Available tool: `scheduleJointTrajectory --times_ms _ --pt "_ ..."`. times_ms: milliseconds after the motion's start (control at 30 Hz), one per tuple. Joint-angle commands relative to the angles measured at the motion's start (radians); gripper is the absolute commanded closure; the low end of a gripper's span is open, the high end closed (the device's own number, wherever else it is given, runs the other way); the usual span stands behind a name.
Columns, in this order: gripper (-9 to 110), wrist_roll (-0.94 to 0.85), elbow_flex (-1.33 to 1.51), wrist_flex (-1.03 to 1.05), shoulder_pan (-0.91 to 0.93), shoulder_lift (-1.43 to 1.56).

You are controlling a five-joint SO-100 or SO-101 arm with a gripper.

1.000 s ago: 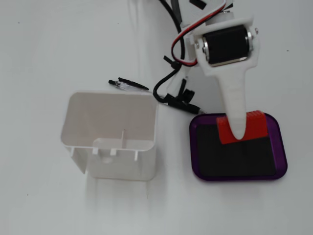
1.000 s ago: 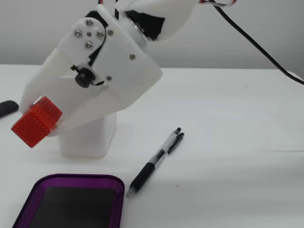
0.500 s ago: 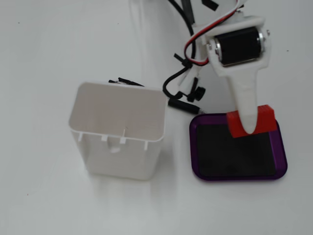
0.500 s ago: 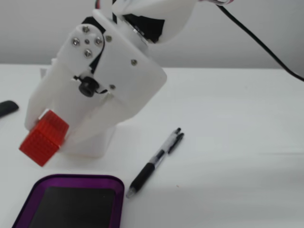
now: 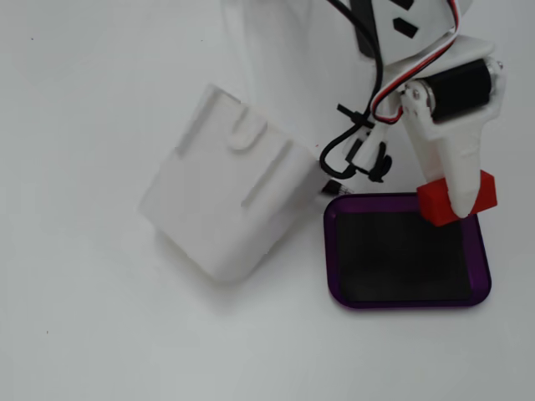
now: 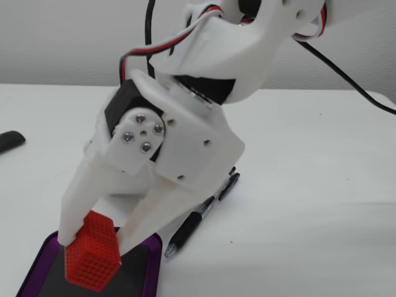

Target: Pick up the cube and place it in the box.

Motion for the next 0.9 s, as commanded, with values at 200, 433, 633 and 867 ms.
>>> scheduleJointTrajectory --times_ms 200,433,633,867 --pt "101 -0.031 -0.020 0.005 0.008 0.021" --pt "95 -0.063 -0.014 0.005 0.006 0.025" --pt "85 -0.063 -0.012 0.006 0.012 0.032" --pt "82 -0.063 -0.043 0.153 0.014 0.061"
